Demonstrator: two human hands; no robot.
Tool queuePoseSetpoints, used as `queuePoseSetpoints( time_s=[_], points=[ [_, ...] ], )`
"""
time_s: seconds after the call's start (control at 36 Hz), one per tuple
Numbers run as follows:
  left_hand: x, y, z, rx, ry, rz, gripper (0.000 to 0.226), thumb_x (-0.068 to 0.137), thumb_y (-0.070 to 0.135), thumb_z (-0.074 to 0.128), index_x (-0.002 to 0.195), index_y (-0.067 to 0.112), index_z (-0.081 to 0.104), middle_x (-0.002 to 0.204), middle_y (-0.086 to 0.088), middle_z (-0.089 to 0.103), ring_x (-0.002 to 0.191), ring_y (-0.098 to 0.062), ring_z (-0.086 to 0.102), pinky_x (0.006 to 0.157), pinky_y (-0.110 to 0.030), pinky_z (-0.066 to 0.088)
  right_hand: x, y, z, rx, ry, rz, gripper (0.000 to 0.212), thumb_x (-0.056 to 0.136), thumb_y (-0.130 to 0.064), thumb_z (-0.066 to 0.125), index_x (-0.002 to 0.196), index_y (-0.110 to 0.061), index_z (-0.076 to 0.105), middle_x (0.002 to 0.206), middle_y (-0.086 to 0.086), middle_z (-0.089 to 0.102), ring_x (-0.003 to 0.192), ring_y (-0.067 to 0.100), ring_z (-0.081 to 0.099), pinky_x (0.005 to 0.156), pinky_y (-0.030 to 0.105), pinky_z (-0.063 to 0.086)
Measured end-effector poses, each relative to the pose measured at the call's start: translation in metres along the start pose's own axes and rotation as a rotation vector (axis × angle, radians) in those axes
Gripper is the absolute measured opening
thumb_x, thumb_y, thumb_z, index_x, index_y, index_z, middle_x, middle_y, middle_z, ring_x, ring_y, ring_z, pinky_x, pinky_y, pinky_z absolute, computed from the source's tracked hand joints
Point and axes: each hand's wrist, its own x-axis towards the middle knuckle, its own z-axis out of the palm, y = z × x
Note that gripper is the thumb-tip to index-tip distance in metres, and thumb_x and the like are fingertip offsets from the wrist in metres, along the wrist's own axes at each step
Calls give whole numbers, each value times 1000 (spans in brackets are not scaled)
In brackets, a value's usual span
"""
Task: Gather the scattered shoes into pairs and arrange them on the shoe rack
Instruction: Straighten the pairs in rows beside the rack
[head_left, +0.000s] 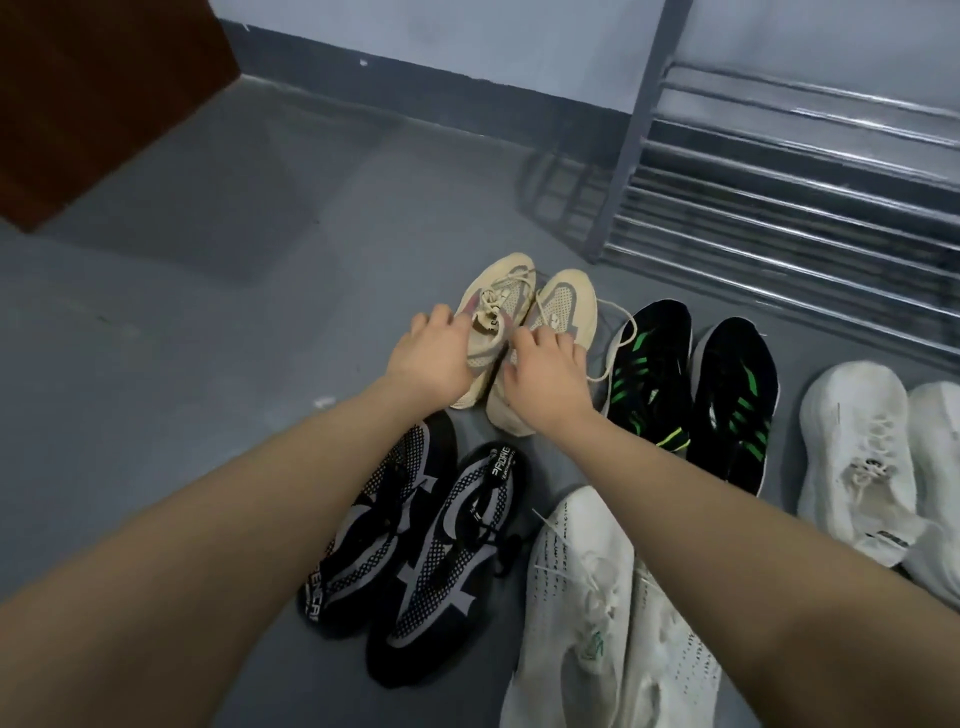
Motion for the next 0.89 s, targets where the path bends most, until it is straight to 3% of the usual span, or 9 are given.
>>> queuePoseSetpoints(
  time_s=[0.14, 0.39, 0.67, 0.78, 0.89],
  points=[
    [-11, 11, -30, 91, -66, -29, 55, 90, 28, 54, 137, 7, 36, 132, -14, 39, 125, -32, 35, 102, -41, 37, -5, -7, -17, 10, 1, -30, 42, 97, -23, 37, 138, -13, 38, 132, 10, 47, 123, 31, 40, 105, 40, 20],
    [-31, 2, -43, 150, -115, -67, 40, 90, 17, 48, 129, 8, 45, 129, -12, 45, 122, -30, 41, 97, -37, 37, -3, -27, -39, 69, -54, -124, 33, 95, -25, 39, 123, -10, 48, 128, 9, 52, 120, 31, 45, 101, 42, 30],
    [-64, -48, -21, 35, -155, -19, 41, 92, 18, 44, 133, 10, 42, 131, -14, 45, 122, -33, 42, 98, -41, 38, -26, -74, -19, -138, -312, -182, 36, 95, -26, 40, 126, -8, 42, 127, 13, 50, 116, 34, 49, 94, 42, 36],
    [-70, -68, -10, 23, -127, 30, 41, 92, 20, 48, 131, 8, 43, 130, -13, 47, 121, -33, 43, 99, -39, 38, -36, -87, -11, -194, -384, -108, 41, 97, -36, 34, 132, -14, 37, 137, 12, 43, 127, 35, 39, 104, 53, 30],
    [-81, -81, 0, 39, -127, 137, 38, 93, 22, 47, 128, 7, 45, 127, -13, 49, 119, -32, 44, 97, -39, 38, -55, -91, 4, -216, -519, 103, 58, 89, -38, 46, 141, -20, 26, 149, 10, 26, 137, 37, 23, 107, 60, 24]
  ],
)
